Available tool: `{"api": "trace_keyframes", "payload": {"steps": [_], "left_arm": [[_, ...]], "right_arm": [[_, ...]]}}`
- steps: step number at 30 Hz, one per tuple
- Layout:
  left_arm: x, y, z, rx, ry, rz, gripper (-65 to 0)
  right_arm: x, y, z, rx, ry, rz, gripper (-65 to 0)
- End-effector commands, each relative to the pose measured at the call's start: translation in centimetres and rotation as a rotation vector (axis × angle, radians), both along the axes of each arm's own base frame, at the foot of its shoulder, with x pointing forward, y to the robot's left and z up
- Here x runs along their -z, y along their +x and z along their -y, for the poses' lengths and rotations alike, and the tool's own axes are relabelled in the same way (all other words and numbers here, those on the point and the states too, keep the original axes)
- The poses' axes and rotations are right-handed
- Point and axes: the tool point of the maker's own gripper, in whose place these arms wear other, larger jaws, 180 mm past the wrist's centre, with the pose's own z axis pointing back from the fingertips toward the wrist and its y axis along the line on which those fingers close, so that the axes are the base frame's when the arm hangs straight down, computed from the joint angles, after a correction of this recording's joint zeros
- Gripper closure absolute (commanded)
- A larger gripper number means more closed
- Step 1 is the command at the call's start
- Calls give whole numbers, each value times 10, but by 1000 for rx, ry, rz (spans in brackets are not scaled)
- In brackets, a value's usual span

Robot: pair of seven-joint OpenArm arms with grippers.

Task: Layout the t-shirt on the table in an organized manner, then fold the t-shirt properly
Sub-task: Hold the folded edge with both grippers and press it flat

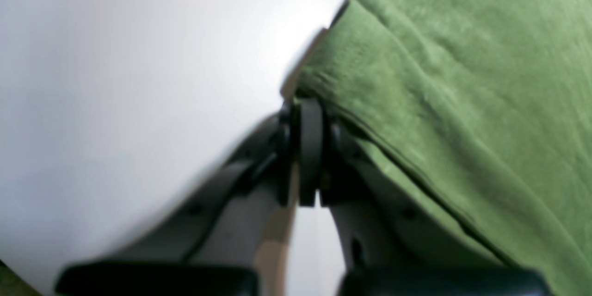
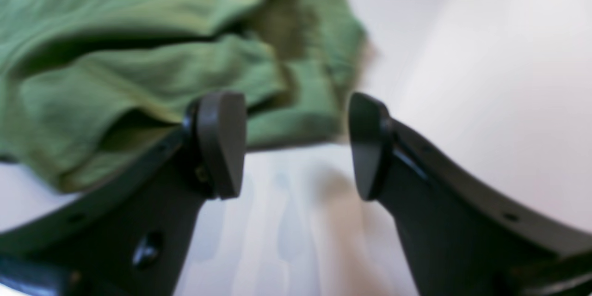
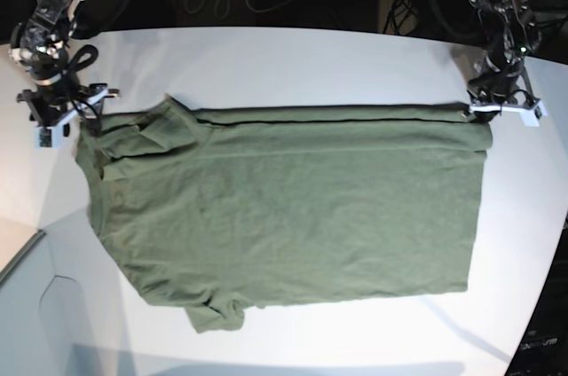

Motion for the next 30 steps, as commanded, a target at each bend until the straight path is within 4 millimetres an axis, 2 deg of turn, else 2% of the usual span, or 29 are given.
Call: {"api": "trace_keyframes", "payload": {"steps": [1, 4, 8, 17, 27, 30], "left_arm": [[-2, -2, -3, 2, 10, -9, -1], [-2, -2, -5, -2, 7, -6, -1], [-4, -6, -12, 0, 23, -14, -1], [-5, -5, -13, -2, 23, -10, -1], [-5, -4, -12, -2, 21, -9, -1], [-5, -4, -12, -2, 21, -9, -1]], "right_arm": [[-19, 14, 8, 5, -13, 74, -355], [-24, 13, 25, 60, -19, 91, -356], [-19, 15, 36, 88, -1, 86, -356], [16, 5, 35, 95, 65, 4, -356], [24, 12, 27, 66, 107, -5, -356], [19, 21, 26, 65, 107, 12, -353]]}}
